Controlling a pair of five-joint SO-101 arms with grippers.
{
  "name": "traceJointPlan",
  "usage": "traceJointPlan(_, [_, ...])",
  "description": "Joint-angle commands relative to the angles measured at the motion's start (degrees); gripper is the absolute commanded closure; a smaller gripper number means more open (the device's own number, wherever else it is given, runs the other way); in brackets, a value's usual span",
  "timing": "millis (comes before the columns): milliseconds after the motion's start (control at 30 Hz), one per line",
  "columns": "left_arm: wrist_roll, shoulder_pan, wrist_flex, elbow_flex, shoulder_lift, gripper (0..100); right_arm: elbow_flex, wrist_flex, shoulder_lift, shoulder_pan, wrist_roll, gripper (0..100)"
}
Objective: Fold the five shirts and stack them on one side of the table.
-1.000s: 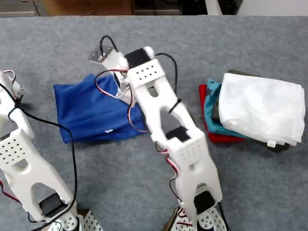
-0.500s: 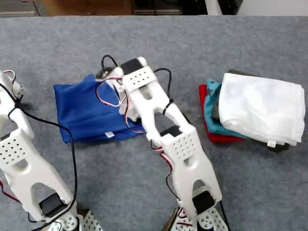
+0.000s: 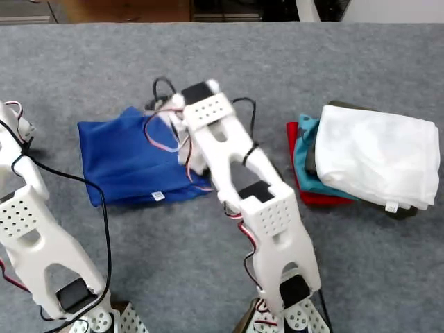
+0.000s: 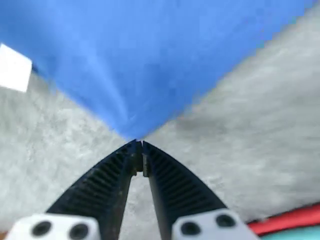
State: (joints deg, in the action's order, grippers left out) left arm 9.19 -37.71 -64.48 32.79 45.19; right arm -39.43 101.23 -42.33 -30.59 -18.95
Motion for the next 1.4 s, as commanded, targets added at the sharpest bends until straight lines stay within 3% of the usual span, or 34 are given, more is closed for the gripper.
traceJointPlan(0, [0.18, 0.62, -1.41, 2.90, -1.45, 98, -12.35, 0.09, 4.44, 2.68, 0.53, 99.4])
traceJointPlan(233, [-3.16, 7.56, -22.77, 18.02, -6.90, 98, -18.86, -8.70, -3.30, 6.81, 1.05, 99.4])
traceJointPlan(400, [-8.88, 16.62, -33.14, 28.92, -8.13, 98, -18.95, -17.67, -11.21, 9.45, 7.65, 99.4])
traceJointPlan(500, [-13.19, 19.25, -34.20, 29.63, -8.13, 94, -18.95, -21.45, -14.11, 10.68, 10.29, 99.4])
traceJointPlan(667, [-15.65, 19.96, -34.90, 26.37, -8.04, 75, -18.95, -25.14, -16.57, 13.93, 10.73, 99.4])
traceJointPlan(867, [-16.97, 18.46, -34.90, 25.05, -2.51, 76, -18.95, -25.76, -17.10, 15.43, 13.10, 99.4])
traceJointPlan(1367, [-20.84, 17.67, -32.09, 27.16, 9.19, 92, -18.95, -27.25, -17.36, 15.52, 13.10, 99.4])
